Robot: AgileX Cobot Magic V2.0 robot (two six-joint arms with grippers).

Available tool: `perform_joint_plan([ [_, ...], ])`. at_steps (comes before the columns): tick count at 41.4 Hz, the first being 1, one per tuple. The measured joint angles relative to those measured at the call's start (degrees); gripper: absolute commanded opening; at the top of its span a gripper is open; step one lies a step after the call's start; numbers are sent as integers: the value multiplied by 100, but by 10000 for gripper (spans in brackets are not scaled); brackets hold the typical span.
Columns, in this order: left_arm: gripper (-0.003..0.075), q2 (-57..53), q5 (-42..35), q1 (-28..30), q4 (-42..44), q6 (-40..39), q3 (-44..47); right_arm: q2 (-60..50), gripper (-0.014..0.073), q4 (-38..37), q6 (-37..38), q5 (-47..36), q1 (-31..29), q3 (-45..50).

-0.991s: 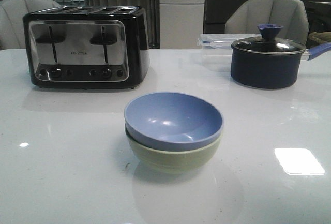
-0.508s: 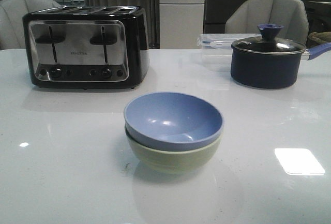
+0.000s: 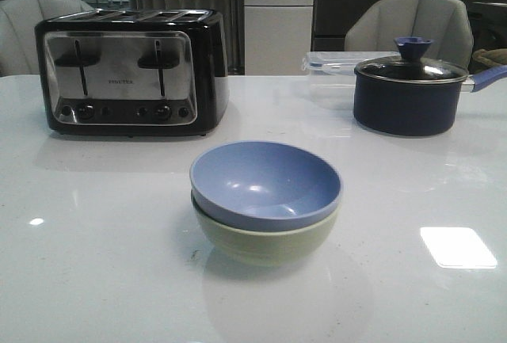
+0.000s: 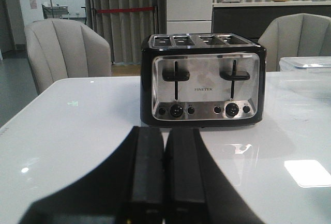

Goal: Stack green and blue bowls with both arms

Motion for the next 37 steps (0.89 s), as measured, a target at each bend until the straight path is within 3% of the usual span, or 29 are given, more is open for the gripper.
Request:
perform_joint_plan([
  [11,93,0,-4,0,0,0,0,-175,52,0,0,-673,-266,367],
  [37,93,0,-4,0,0,0,0,-175,52,58,10,-969,-307,367],
])
